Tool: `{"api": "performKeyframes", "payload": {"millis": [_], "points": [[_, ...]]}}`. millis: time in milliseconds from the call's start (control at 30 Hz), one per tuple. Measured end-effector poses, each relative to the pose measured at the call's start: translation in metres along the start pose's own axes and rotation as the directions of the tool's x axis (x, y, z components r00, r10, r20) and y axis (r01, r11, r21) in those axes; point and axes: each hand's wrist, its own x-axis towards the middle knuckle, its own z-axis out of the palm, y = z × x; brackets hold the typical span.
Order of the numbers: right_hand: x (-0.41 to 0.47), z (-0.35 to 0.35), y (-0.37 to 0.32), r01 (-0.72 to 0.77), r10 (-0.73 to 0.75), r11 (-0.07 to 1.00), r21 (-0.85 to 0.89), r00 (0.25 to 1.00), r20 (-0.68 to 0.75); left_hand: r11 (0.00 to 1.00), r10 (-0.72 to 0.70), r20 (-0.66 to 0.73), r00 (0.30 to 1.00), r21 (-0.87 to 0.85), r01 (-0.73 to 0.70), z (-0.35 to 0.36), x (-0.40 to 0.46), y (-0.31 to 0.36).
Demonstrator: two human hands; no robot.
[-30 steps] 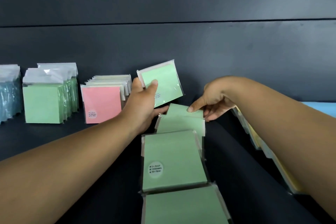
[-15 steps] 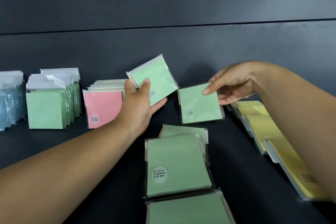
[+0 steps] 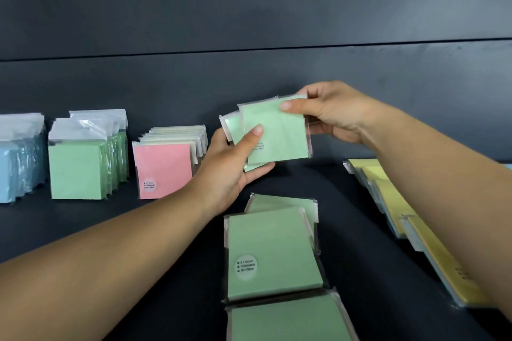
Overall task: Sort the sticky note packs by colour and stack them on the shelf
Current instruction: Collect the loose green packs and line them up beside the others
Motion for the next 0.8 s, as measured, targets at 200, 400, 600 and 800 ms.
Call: {"api": "performKeyframes", "payload": {"millis": [200, 400, 600, 800], "points": [[-0.003, 0.011, 0.003, 0.141, -0.143, 0.958, -0.251, 0.99, 0.008, 1.0, -0.024, 0.007, 1.0, 0.013, 0.024, 0.002, -0.004, 0.003], [-0.004, 0.021, 0.01, 0.165, -0.171, 0.96, -0.225, 0.985, -0.01, 0.997, -0.061, 0.015, 0.998, 0.047, 0.061, 0.0, -0.005, 0.003], [-0.005, 0.029, 0.006, 0.128, -0.147, 0.954, -0.273, 0.988, -0.053, 0.995, -0.027, -0.022, 0.999, 0.1, 0.03, 0.0, -0.012, 0.007], [-0.035, 0.018, -0.006, -0.163, 0.126, 0.889, -0.428, 0.986, -0.113, 0.982, 0.024, -0.055, 0.998, 0.186, -0.013, -0.008, -0.031, 0.019]]}}
